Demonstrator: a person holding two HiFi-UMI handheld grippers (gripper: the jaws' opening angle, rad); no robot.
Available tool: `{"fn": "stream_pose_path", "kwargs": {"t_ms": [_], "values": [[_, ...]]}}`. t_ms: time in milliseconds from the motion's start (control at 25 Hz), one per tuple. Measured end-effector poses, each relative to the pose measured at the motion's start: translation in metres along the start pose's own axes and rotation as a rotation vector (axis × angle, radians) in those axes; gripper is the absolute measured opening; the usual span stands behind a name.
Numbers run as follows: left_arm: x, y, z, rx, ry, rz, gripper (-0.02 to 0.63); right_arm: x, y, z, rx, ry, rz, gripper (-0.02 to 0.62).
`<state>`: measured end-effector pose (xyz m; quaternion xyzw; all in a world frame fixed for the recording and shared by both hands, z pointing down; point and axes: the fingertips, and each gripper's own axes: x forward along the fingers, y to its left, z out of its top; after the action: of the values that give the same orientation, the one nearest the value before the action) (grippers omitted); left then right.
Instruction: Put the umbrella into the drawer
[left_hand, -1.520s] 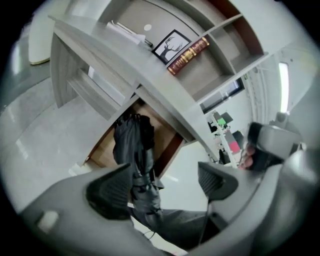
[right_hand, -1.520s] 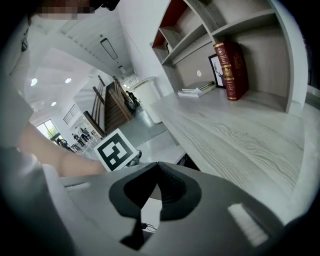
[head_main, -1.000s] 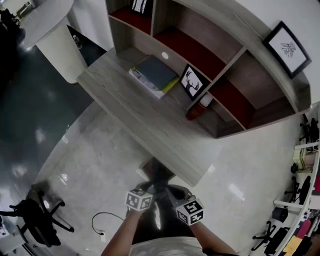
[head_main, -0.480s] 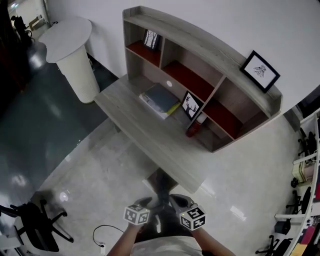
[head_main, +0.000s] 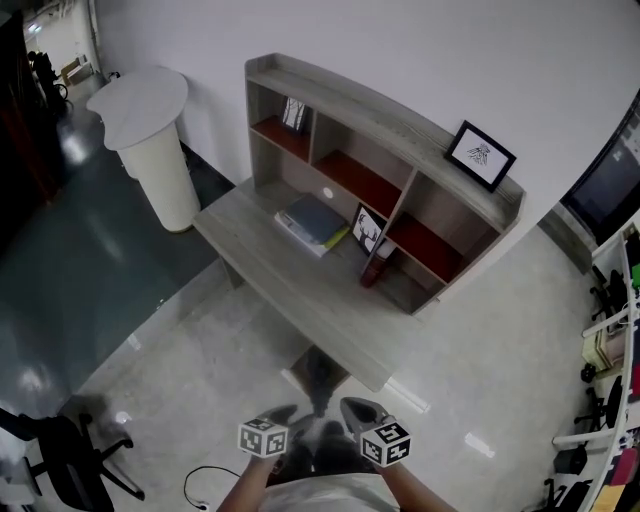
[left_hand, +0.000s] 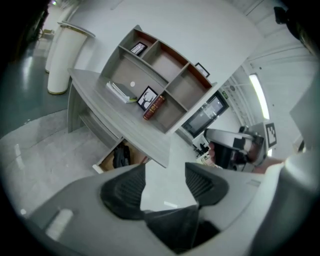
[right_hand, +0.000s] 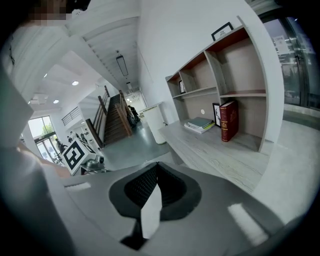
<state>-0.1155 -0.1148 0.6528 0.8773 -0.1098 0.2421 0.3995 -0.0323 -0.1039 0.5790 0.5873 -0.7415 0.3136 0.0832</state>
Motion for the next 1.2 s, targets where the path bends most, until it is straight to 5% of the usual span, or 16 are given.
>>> {"fn": "stream_pose_path", "kwargs": {"t_ms": [600, 1200], "values": [[0.008, -0.085, -0.027, -0.016, -0.143, 0.128, 0.09, -0.084, -0.013, -0.025, -0.079, 0.034, 0.139, 0.006], [-0.015, -0.158, -0.088, -0.015, -0.285, 0.295, 0.034, -0.17, -0.001, -0.07, -0.121, 0.032, 0.24, 0.006]]}}
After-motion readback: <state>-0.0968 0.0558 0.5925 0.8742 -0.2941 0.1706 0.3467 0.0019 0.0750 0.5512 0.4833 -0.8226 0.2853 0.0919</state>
